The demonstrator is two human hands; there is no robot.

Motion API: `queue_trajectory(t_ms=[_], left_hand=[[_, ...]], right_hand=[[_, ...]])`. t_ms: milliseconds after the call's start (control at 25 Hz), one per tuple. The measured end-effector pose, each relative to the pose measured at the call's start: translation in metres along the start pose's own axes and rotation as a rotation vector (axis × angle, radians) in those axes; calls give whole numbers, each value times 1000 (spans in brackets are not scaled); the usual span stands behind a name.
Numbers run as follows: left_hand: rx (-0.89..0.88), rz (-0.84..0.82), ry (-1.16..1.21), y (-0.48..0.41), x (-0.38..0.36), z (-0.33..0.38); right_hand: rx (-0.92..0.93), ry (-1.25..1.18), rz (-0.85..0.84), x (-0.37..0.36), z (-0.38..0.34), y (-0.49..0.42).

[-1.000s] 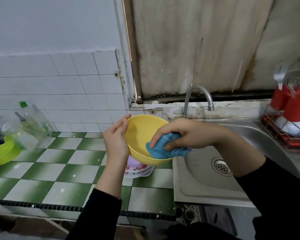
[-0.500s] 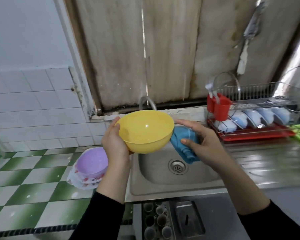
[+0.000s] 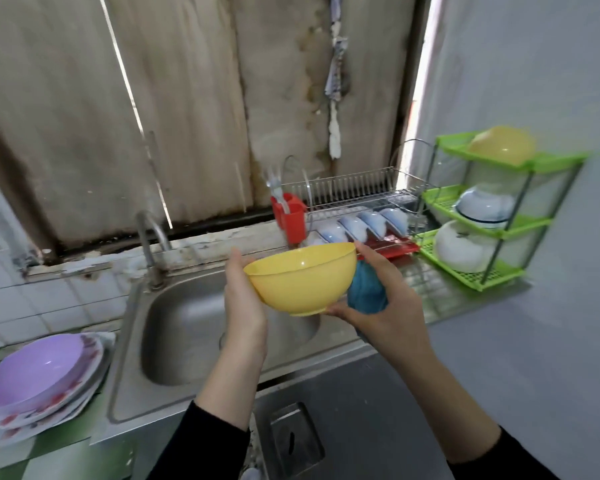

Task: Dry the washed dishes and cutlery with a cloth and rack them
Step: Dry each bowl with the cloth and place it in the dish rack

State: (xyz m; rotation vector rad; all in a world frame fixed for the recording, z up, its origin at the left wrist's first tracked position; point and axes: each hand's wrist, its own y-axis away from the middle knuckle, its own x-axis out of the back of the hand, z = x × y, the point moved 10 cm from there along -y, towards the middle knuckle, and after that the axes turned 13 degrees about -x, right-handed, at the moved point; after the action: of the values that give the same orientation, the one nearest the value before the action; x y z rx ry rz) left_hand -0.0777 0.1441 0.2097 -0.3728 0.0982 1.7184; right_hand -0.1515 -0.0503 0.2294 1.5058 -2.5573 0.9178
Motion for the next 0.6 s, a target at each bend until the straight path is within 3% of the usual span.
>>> queue_trajectory(t_ms=[160,440,600], left_hand=[[-111,-310,11,20,-70,-7],[-519,-866,-314,42,-185,-13],[-621,-938,-397,29,-240,-29]], right_hand=[[-271,-95,54,57,40,2],[-560,-452,156,131,94,-10],[-538,-303,245,163,108,-31]])
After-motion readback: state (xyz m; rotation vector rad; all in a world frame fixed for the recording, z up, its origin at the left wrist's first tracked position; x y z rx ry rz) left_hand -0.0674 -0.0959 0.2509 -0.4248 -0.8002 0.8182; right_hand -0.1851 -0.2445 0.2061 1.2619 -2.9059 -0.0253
